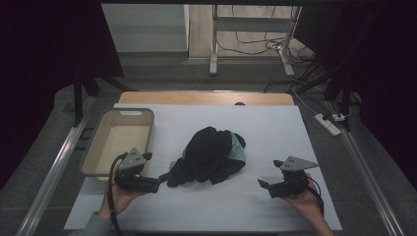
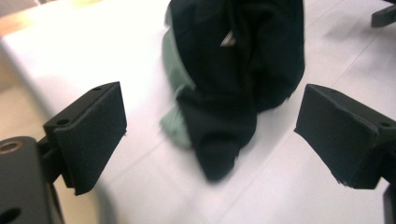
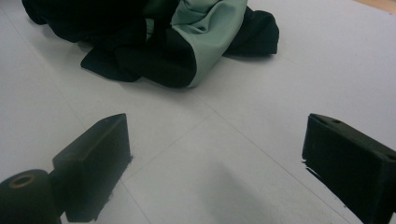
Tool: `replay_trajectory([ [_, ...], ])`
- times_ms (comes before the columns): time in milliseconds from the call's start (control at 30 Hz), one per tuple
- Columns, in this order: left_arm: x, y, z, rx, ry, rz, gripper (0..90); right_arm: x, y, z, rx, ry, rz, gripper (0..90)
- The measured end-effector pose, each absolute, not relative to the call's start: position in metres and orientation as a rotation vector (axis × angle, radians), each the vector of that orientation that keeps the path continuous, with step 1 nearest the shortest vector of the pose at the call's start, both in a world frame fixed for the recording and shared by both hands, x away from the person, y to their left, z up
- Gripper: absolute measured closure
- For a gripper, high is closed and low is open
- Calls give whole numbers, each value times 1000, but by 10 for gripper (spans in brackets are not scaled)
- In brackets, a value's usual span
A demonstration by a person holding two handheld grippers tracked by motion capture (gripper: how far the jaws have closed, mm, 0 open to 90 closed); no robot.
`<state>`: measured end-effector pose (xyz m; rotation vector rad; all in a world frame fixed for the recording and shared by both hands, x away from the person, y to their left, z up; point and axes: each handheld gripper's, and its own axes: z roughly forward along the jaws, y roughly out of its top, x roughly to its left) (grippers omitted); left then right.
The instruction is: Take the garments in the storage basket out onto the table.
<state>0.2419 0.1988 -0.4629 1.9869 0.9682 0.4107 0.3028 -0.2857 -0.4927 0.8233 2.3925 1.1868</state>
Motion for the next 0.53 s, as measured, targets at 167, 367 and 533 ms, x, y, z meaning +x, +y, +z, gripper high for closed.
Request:
replay_trajectory([
  [167,228,218,-473,1960,1016,409,94,302,-287,-491,817,2371,1216,74],
  [367,228,223,-472,1942,1018,413,93,301,-287,-490,809,2363,1235,77],
  [533,229,222,-472,1950,1016,414,91,301,-287,-490,802,2363,1244,77],
])
